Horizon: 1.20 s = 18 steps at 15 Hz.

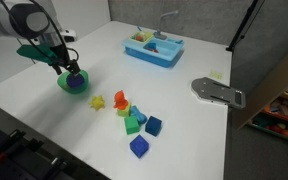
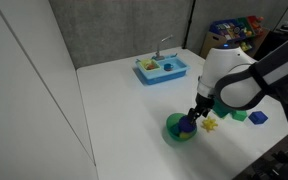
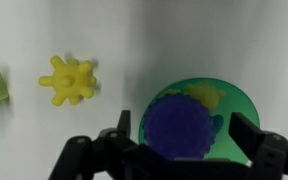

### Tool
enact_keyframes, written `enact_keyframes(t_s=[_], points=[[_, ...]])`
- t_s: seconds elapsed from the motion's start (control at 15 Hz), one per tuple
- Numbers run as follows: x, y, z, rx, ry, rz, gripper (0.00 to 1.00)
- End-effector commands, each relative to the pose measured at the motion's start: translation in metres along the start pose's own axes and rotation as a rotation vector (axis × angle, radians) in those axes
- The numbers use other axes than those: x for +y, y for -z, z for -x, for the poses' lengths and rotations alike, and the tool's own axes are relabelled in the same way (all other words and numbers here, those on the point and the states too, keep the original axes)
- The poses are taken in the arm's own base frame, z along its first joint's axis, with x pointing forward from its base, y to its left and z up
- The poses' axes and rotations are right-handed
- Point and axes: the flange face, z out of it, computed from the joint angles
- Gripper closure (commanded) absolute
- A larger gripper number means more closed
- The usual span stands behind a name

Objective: Remove the purple ball from the bowl and put it on the table

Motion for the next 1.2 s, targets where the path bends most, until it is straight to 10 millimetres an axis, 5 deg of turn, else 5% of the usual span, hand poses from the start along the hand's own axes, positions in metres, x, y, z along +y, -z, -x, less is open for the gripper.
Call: enact_keyframes(t_s=[0.0, 0.8, 0.93, 1.13], points=[[-0.004, -0.004, -0.015, 0.004, 0.022, 0.024, 0.00], [-0.021, -0.034, -0.037, 0.020, 0.096, 0.049, 0.00], [-0.022, -0.040, -0.037, 0.013, 0.099, 0.055, 0.27], [-0.023, -0.039, -0.040, 0.014, 0.099, 0.054, 0.45]])
